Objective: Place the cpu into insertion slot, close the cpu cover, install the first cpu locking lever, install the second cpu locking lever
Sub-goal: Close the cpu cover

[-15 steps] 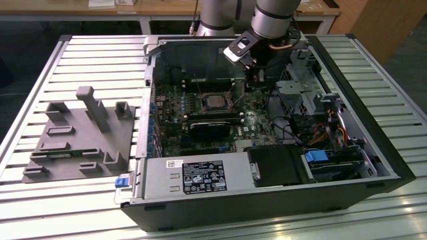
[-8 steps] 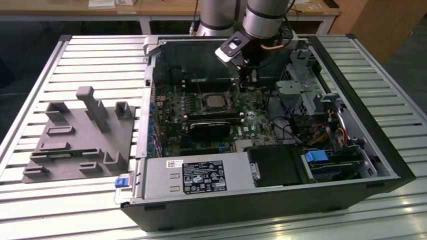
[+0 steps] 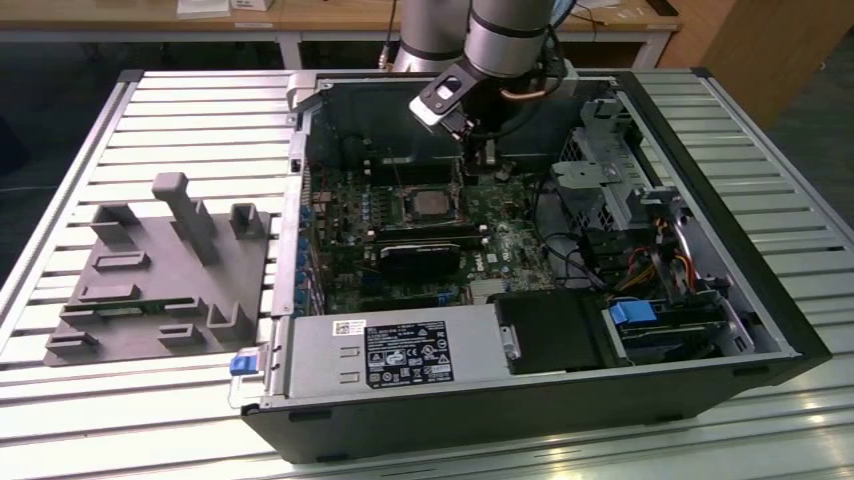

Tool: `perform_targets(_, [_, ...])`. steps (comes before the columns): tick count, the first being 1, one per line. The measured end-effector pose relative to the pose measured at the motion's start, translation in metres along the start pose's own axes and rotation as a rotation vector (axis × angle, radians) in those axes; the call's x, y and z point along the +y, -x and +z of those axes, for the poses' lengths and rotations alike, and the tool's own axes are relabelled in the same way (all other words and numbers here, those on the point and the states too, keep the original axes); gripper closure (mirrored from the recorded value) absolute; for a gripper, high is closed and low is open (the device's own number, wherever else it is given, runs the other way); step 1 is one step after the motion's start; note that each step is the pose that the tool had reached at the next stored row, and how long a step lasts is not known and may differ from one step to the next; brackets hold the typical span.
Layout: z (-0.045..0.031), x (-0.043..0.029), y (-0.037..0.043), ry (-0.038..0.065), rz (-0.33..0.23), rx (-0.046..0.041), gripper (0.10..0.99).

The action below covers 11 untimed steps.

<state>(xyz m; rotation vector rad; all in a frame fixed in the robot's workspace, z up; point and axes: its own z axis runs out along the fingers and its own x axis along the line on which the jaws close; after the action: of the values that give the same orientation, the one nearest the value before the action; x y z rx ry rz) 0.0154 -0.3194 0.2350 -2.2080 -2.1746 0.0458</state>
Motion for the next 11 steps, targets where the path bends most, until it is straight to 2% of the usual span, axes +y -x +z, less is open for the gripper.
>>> perform_targets(6, [0.0002,-0.0041,0.0001,0.001,0.000,0.0000,0.984])
perform_targets(8, [0.0002,-0.0058,0.0001,0.005,0.000,-0.0002,0.984])
perform_targets(9, [0.0003,-0.0072,0.0001,0.009,0.000,-0.0001,0.984])
perform_targets(11, [0.0010,-0.0117,0.0001,0.026,0.000,0.0004,0.984])
